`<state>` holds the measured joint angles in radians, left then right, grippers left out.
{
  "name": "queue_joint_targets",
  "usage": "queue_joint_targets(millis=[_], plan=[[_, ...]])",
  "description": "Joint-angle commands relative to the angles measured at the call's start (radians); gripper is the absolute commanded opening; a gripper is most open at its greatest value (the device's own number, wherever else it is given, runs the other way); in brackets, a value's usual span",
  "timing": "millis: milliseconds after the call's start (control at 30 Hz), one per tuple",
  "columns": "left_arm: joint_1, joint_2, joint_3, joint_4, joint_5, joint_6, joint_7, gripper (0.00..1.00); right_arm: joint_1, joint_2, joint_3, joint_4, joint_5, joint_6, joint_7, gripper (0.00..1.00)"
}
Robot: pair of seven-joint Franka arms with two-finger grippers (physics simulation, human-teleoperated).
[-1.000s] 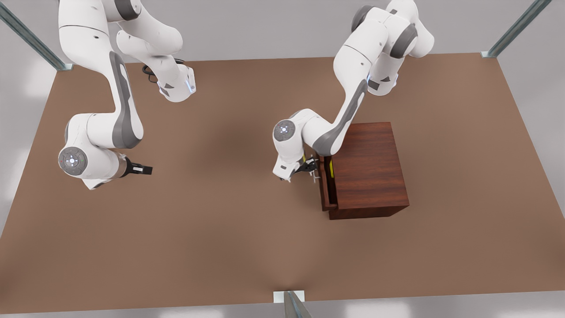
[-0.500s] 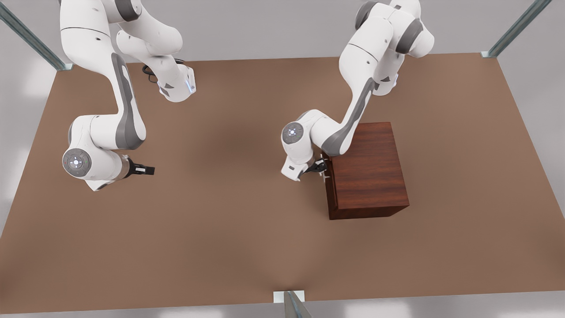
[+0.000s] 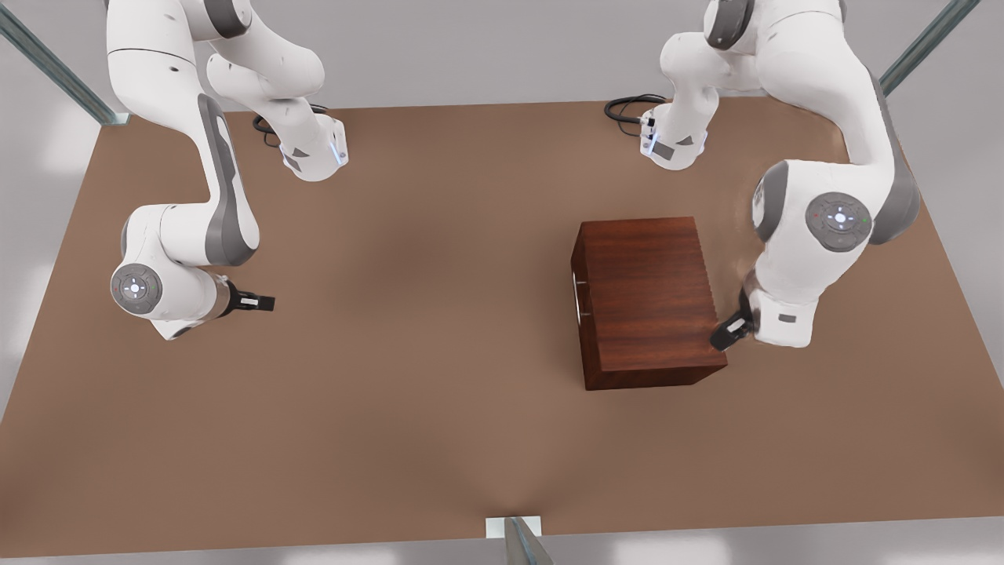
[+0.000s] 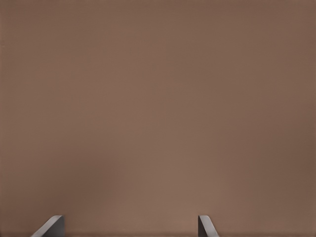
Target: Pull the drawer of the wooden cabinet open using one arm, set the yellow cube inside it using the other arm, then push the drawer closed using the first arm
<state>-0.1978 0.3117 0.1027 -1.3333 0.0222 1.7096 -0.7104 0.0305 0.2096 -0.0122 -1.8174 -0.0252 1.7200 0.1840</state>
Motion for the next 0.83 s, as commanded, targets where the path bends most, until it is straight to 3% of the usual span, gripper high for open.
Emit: queue_joint_targets(millis=[0,33,133,233,800], plan=[[0.077,-0.167,-0.003,-0.197,-0.068,-0.060,0.890,1.00,-0.001,-0.001,0.000,0.001,0.001,-0.003,-0.006,1.00],[0.081,-0.256,0.002,-0.319,-0.067,-0.004,0.887,1.00,-0.001,-0.001,0.000,0.003,0.001,-0.005,-0.006,1.00],[0.078,-0.194,0.000,-0.236,-0.061,-0.002,0.893,1.00,-0.027,-0.004,-0.012,0.043,-0.002,-0.062,-0.026,1.00],[0.014,-0.055,-0.018,-0.020,-0.074,-0.110,0.879,1.00,-0.031,-0.002,-0.012,0.049,-0.001,-0.062,-0.038,1.00],[0.018,-0.057,-0.014,-0.038,-0.064,-0.142,0.870,1.00,-0.029,0.001,-0.009,0.049,-0.001,-0.077,-0.037,1.00]])
